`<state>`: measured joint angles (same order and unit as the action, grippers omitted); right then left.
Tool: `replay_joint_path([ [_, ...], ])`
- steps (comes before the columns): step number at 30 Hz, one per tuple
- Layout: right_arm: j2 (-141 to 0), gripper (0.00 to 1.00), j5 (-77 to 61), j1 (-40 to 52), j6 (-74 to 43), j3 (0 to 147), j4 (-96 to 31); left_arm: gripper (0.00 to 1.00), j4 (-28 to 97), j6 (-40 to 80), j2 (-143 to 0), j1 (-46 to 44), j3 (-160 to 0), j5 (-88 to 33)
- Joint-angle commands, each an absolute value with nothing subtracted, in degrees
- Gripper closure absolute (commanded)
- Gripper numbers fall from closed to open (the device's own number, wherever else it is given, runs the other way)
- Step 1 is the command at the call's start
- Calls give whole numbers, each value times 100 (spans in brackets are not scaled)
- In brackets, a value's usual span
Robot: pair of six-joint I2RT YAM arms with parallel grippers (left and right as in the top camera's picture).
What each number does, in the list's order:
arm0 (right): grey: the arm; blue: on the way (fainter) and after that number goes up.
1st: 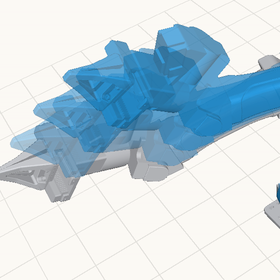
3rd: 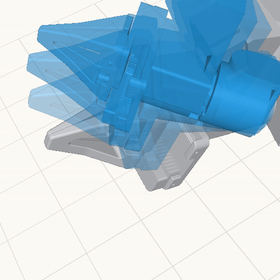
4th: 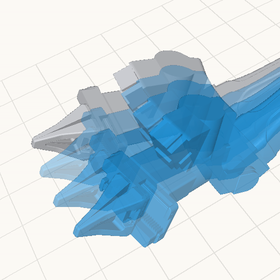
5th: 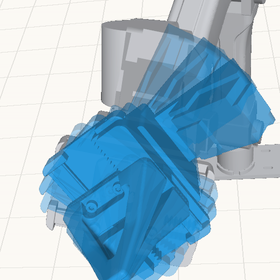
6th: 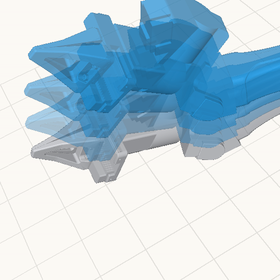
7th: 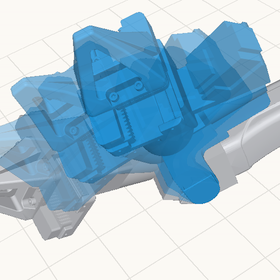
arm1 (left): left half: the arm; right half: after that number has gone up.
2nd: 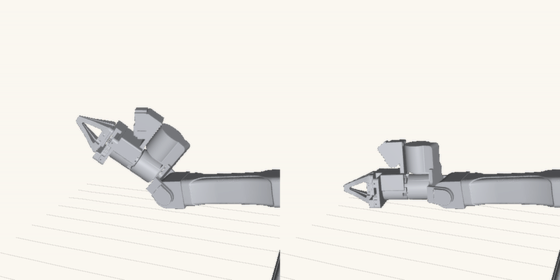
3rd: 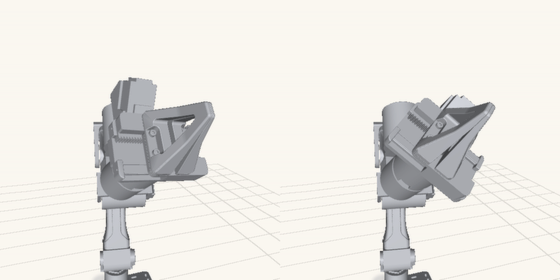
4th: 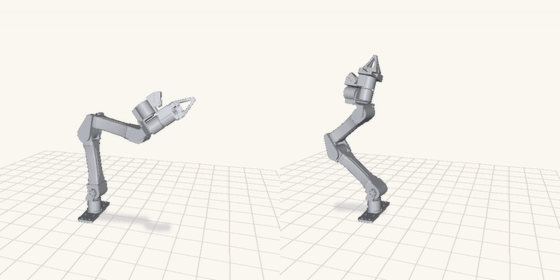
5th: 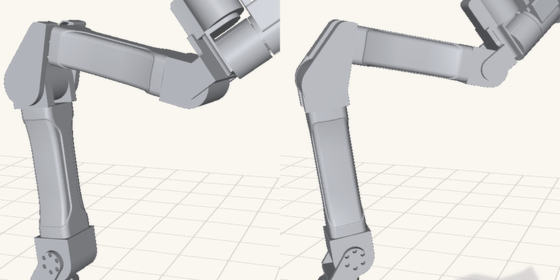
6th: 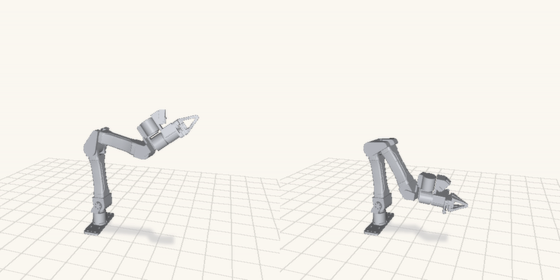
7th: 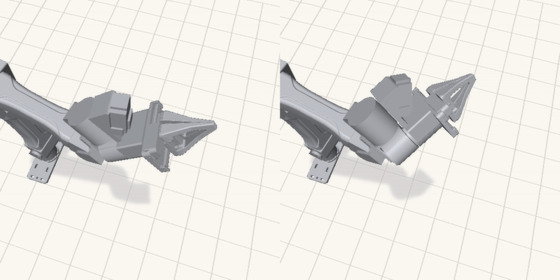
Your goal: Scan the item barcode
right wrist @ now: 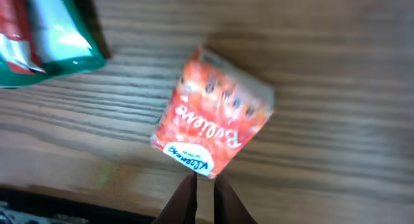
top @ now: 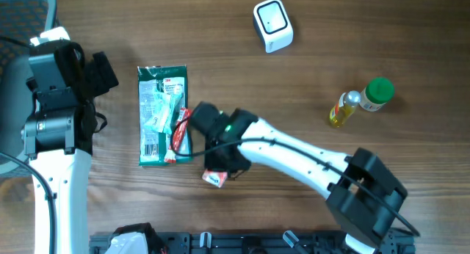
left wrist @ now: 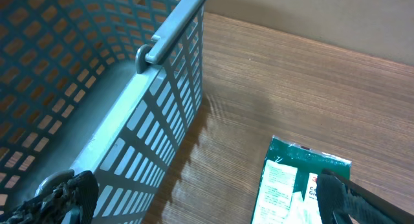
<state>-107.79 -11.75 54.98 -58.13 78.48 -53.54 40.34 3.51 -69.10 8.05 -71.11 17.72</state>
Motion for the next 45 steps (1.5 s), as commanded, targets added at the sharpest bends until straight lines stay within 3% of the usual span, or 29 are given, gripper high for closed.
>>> replay_joint_path([
  [1,-10855,89,-1197,5850,-6919,7472,-4899,0,4018,340,-6917,838,-7133,1743],
  [6,-10855,96,-1142,6005,-6925,7076,-4189,0,4018,340,-6917,838,-7133,1743],
  [18,-10855,95,-523,5881,-6960,6930,-3844,0,4018,340,-6917,838,-7133,1743],
  [28,-10855,86,-2257,5883,-6702,6930,-3743,0,4018,340,-6917,838,-7133,1743],
  [39,-10916,96,-2241,6193,-6770,6705,-3295,0,4018,342,-6917,838,-7133,1743],
  [45,-11236,96,-2543,6235,-6766,6705,-3286,0,4018,340,-6917,838,-7133,1743],
])
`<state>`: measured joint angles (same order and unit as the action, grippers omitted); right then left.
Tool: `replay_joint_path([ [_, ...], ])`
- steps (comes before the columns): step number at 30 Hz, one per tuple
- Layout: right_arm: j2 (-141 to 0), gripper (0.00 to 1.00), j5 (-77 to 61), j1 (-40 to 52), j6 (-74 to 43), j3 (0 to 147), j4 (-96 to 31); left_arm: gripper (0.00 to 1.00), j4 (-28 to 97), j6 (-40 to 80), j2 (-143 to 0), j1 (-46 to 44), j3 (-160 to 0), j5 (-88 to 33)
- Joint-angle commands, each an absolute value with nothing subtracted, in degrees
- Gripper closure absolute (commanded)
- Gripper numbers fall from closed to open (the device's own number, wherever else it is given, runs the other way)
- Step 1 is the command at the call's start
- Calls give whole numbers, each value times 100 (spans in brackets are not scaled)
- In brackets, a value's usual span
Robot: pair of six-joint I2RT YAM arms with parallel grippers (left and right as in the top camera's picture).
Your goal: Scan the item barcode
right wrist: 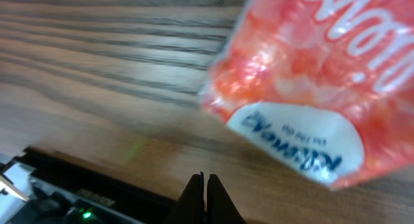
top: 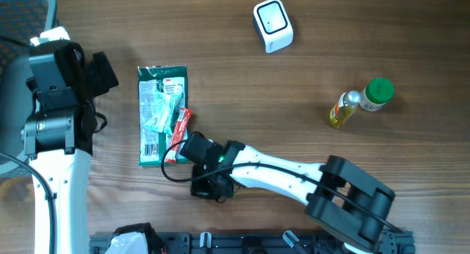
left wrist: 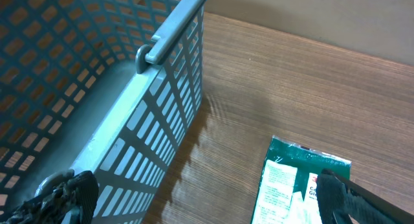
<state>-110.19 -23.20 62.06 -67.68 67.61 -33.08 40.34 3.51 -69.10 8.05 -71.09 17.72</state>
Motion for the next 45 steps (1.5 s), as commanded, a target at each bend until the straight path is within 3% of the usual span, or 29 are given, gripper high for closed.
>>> replay_joint_path([
  [1,-11253,95,-2543,6217,-6761,6705,-3284,0,4018,340,-6917,838,-7133,1743],
  [21,-11251,92,-1782,4862,-5323,6735,-3223,0,4018,342,-6917,838,-7133,1743],
  [29,-11251,92,-3089,4056,-4362,7146,-4066,0,4018,342,-6917,838,-7133,1743],
  [38,-11251,96,-2021,4042,-4204,7146,-5500,0,4018,340,-6917,838,-7133,1743],
  [45,-11251,96,-716,4042,-4698,7140,-5072,0,4018,340,-6917,838,-7133,1743],
])
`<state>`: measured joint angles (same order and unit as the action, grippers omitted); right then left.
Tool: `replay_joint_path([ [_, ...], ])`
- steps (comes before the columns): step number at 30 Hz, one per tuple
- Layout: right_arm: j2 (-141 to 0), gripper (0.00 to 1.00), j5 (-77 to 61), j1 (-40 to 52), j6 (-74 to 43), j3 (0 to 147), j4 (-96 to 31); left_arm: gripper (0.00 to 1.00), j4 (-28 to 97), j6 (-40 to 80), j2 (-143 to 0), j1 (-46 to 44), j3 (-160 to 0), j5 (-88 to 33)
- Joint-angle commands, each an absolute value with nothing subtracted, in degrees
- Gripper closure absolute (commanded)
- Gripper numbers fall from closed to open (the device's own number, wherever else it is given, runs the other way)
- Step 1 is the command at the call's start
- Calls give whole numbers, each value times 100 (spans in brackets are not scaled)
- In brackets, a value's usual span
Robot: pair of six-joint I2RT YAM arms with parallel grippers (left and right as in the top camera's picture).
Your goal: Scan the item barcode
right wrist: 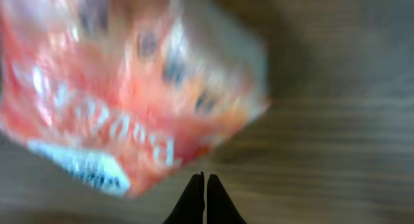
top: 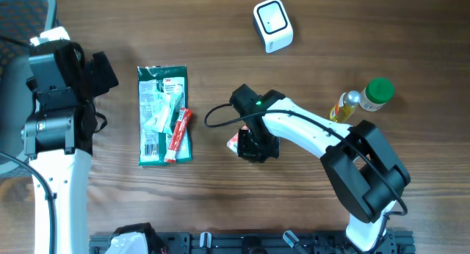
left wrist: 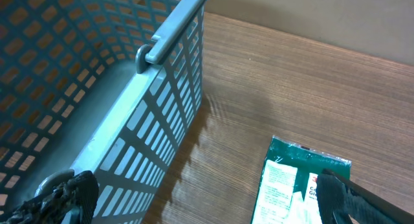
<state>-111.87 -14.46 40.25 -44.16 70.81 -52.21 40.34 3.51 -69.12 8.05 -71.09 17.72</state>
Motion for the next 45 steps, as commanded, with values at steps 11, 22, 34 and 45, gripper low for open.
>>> replay_joint_path([
  [11,-11253,88,-329,4047,-4644,7140,-3022,0,4018,340,-6917,838,-7133,1743],
  [22,-10919,73,-1651,3933,-2917,7373,-3111,0,4018,340,-6917,838,-7133,1743],
  [34,-10927,57,-174,4908,-2226,7854,-3304,0,4018,340,-6917,838,-7133,1743],
  [45,-11030,62,279,5013,-2110,7830,-3345,0,4018,342,-6917,838,-7133,1743],
])
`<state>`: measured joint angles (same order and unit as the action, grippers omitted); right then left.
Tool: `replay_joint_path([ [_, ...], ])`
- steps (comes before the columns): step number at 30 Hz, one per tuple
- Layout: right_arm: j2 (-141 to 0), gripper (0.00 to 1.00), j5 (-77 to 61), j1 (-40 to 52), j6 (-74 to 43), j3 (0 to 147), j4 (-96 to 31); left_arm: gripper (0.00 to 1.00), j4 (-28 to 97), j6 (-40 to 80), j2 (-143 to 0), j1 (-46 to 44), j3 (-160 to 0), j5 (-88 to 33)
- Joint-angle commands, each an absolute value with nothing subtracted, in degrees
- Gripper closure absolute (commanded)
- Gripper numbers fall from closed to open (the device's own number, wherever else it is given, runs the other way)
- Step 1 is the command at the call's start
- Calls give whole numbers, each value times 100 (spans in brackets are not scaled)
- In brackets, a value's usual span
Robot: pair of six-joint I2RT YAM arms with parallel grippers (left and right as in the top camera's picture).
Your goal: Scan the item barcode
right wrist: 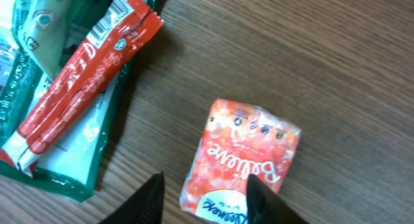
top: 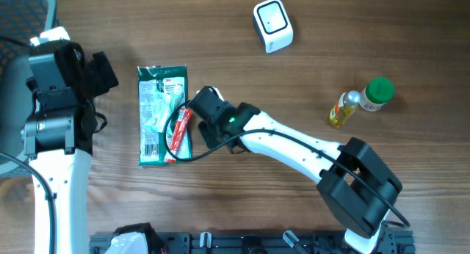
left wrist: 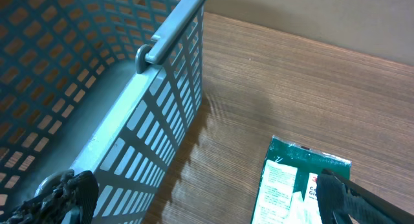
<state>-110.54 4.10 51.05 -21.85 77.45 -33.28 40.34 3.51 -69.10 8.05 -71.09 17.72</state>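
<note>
An orange Kleenex tissue pack (right wrist: 242, 159) lies flat on the wooden table, printed face up, in the right wrist view. My right gripper (right wrist: 210, 201) hangs open above it, one finger (right wrist: 152, 198) at the pack's left and the other at its right, nothing held. From overhead the right gripper (top: 208, 116) sits beside the green packet and hides the pack. The white barcode scanner (top: 273, 23) stands at the table's far side. My left gripper (left wrist: 204, 204) is open and empty by the basket.
A green packet (top: 161, 114) with a red stick sachet (right wrist: 84, 81) on its edge lies just left of the tissue pack. A yellow bottle with a green cap (top: 361, 100) lies at the right. A blue mesh basket (left wrist: 97, 75) stands at the far left.
My right gripper was shut at mid-table beside the tissue pack; now it is open above the pack, further left by the green packet. The left arm has not moved.
The tissue pack first lay near the table's front edge with my right gripper shut above it, then shut very close to it. Later the pack was at mid-table beside the shut gripper. Now it lies next to the red sachet under the open gripper.
</note>
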Motion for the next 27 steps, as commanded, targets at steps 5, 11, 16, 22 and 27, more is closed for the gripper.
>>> replay_joint_path([
  [5,-11039,61,259,4995,-2106,7826,-3352,0,4018,340,-6917,838,-7133,1743],
  [11,-11039,58,-187,4611,-2121,7826,-3398,0,4018,340,-6917,838,-7133,1743],
  [16,-11039,60,-1109,4080,-2106,7732,-3479,0,4018,342,-6917,838,-7133,1743],
  [22,-11039,64,-1210,4023,-2110,7400,-3411,0,4018,340,-6917,838,-7133,1743],
  [27,-11039,63,-1216,4032,-2290,7150,-3144,0,4018,340,-6917,838,-7133,1743],
])
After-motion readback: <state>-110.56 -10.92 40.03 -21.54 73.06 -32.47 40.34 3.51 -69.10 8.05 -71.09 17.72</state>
